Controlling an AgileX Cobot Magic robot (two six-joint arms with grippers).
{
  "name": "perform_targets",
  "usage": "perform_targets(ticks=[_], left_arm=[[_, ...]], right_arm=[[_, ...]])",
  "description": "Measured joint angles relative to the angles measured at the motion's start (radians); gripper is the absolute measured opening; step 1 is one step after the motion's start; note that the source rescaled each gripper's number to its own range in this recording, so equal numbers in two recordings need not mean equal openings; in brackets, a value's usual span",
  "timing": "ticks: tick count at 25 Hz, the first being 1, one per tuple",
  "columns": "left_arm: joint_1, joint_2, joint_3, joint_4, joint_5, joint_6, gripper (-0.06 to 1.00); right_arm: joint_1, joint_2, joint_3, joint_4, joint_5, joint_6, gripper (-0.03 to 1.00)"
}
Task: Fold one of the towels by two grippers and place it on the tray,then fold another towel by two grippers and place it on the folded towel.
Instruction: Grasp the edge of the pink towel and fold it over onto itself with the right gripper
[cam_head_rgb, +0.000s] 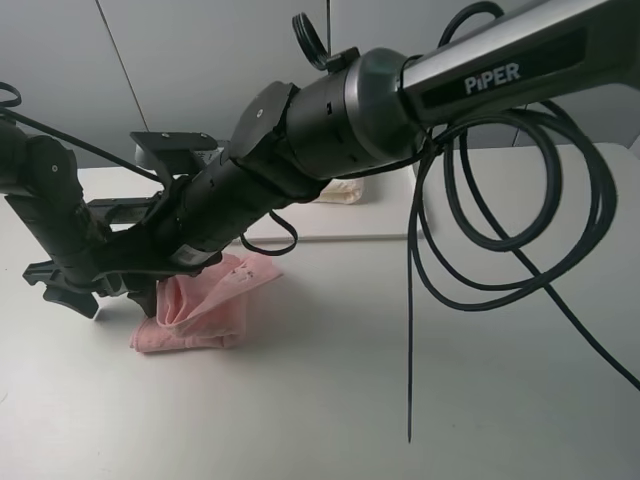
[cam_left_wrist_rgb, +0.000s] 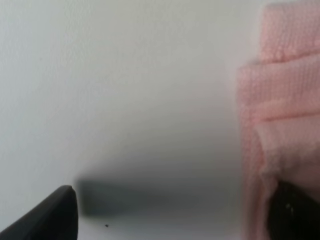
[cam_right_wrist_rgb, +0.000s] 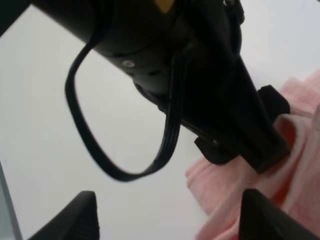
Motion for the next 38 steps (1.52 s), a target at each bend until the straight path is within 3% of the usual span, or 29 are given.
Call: perform_targets(ticks=[8,14,18,24,29,34,38], left_arm=[[0.0,0.002,0.0,0.0,0.0,0.0,0.98],[0.0,0.002,0.0,0.0,0.0,0.0,0.98],[0.0,0.002,0.0,0.0,0.0,0.002,0.98],[0.0,0.002,0.0,0.0,0.0,0.004,0.98],[0.0,0.002,0.0,0.0,0.0,0.004,0.98],[0.0,0.002,0.0,-0.002,0.0,0.004,0.98],[0.0,0.002,-0.001,-0.002,0.002,0.004,0.98]], right_arm=[[0.0,-0.036,0.0,-0.483,0.124,0.213,0.66],[0.0,-0.042,0.0,-0.729,0.239,0.331,0.95],[0.0,-0.042,-0.001,-0.874,0.326,0.411,0.98],[0.0,-0.042,0.008,-0.913,0.358,0.455,0.98],[0.0,-0.044,0.071,-0.914,0.304,0.463,0.98],[0.0,-0.044,0.105,-0.848,0.173,0.459,0.98],[0.0,-0.044,0.106,-0.729,0.101,0.389,0.98]])
